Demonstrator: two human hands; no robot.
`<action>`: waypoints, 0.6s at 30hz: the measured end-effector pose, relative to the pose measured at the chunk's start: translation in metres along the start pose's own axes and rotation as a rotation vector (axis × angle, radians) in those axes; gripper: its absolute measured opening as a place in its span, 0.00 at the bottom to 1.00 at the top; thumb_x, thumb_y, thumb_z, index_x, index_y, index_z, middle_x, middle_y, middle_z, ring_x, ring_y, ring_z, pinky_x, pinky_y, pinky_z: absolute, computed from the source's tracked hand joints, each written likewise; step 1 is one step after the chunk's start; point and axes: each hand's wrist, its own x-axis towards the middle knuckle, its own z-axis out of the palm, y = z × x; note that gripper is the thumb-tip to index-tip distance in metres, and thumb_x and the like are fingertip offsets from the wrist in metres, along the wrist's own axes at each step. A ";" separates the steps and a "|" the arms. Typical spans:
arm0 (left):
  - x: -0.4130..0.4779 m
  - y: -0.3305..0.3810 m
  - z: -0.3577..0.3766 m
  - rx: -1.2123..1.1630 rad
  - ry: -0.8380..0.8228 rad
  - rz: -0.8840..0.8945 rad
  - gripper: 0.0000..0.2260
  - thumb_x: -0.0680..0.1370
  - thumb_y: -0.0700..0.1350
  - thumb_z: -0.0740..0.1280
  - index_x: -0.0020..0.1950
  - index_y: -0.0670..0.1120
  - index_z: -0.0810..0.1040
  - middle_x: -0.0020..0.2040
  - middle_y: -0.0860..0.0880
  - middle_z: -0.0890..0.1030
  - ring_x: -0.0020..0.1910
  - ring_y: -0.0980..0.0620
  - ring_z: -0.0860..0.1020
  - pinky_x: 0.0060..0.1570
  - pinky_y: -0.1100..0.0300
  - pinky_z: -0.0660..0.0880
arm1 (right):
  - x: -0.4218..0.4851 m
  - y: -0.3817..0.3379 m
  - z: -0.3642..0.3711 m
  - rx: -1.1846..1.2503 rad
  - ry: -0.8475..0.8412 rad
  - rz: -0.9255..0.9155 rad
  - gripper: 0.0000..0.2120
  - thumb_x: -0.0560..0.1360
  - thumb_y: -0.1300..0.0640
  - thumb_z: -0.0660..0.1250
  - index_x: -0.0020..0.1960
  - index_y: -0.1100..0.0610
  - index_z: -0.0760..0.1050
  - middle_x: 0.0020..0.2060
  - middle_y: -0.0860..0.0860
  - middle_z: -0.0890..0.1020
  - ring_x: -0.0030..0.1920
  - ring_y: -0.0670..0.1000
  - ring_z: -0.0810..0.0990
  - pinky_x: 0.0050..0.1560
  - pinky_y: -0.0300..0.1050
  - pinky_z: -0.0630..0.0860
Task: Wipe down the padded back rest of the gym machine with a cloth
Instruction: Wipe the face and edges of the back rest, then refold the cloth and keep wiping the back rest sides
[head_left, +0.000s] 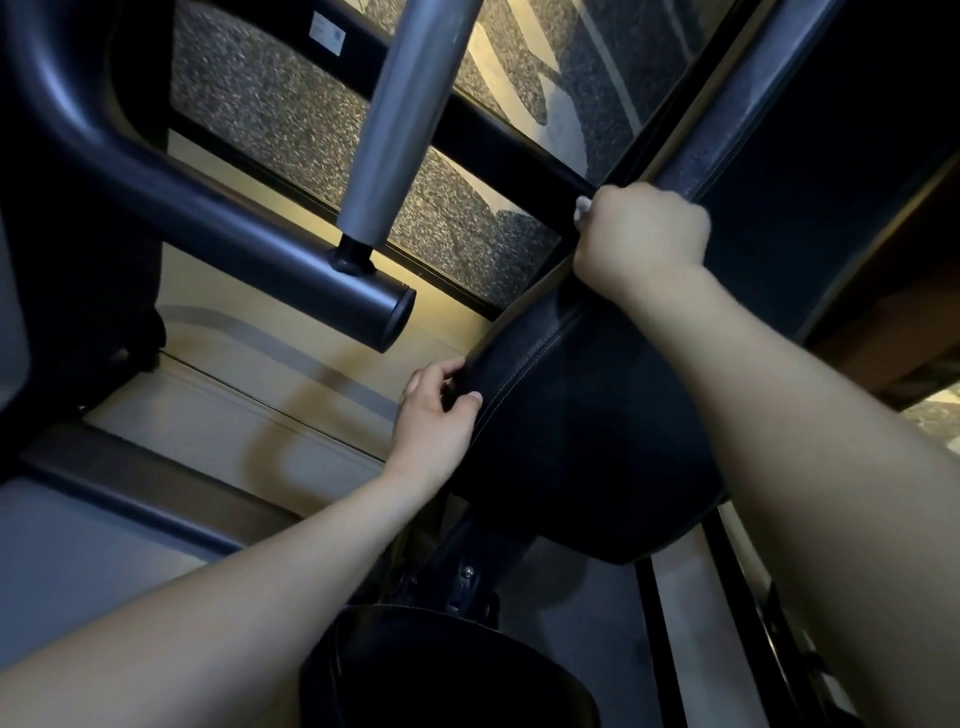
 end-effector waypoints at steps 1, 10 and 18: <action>-0.001 -0.001 0.000 0.009 -0.009 -0.001 0.17 0.80 0.45 0.67 0.69 0.55 0.75 0.66 0.54 0.73 0.67 0.51 0.72 0.70 0.49 0.70 | -0.002 -0.007 0.003 0.004 0.000 0.012 0.13 0.81 0.53 0.61 0.61 0.57 0.77 0.57 0.58 0.80 0.56 0.63 0.80 0.46 0.51 0.67; 0.002 -0.004 -0.012 -0.056 -0.096 -0.065 0.19 0.71 0.48 0.67 0.60 0.63 0.77 0.62 0.55 0.79 0.61 0.56 0.77 0.63 0.57 0.73 | -0.054 -0.071 0.008 0.045 -0.203 -0.372 0.12 0.79 0.51 0.62 0.59 0.51 0.79 0.54 0.53 0.83 0.54 0.59 0.83 0.43 0.49 0.69; 0.012 -0.002 -0.027 -0.131 0.054 -0.057 0.13 0.79 0.33 0.61 0.53 0.49 0.79 0.53 0.49 0.81 0.55 0.52 0.79 0.58 0.61 0.76 | -0.050 -0.057 0.025 0.047 -0.019 -0.100 0.11 0.81 0.57 0.62 0.59 0.61 0.76 0.52 0.58 0.81 0.48 0.62 0.84 0.39 0.48 0.66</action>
